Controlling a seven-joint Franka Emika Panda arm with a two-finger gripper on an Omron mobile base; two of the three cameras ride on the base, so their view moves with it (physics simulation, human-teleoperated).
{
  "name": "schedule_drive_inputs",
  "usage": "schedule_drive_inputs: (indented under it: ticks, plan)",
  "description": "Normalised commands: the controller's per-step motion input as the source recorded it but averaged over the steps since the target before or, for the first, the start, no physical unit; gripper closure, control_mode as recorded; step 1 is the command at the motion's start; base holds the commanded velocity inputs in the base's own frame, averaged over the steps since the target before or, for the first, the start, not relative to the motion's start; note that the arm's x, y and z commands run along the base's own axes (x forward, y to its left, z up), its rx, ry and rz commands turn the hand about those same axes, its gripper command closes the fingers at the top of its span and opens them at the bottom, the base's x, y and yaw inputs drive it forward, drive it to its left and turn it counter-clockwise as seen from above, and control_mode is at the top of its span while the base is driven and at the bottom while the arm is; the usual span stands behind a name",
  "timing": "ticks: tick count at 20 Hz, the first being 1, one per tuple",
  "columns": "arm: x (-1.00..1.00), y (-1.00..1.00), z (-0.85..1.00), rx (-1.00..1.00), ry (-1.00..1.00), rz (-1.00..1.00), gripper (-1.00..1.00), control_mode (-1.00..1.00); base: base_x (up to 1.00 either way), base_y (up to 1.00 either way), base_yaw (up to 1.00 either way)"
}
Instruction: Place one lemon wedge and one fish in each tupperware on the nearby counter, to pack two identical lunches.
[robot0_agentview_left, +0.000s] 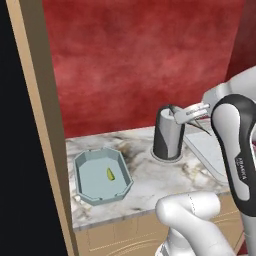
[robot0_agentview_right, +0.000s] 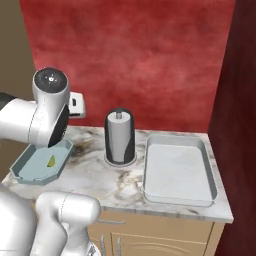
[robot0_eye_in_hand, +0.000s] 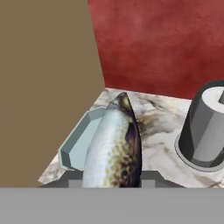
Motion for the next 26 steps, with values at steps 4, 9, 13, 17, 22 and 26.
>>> schedule_drive_inputs:
  ticks: [4,9,13,17,22,26]
  plan:
    - [0.00,0.00,0.00,0.00,0.00,0.00,1.00,1.00,0.86,0.16,0.00]
    - [0.21,0.44,-0.12,-0.02,0.09,-0.03,1.00,-1.00,0.00,0.00,0.00]
    - [0.00,0.47,-0.14,-0.02,0.00,-0.05,1.00,-1.00,0.00,0.00,0.00]
    - [0.01,0.25,-0.09,0.00,0.00,-0.16,1.00,-1.00,0.00,0.00,0.00]
    - [0.02,0.15,-0.11,0.00,-0.01,-0.21,1.00,-1.00,0.00,0.00,0.00]
    - [0.00,0.09,-0.11,0.01,0.01,-0.15,1.00,-1.00,0.00,0.00,0.00]
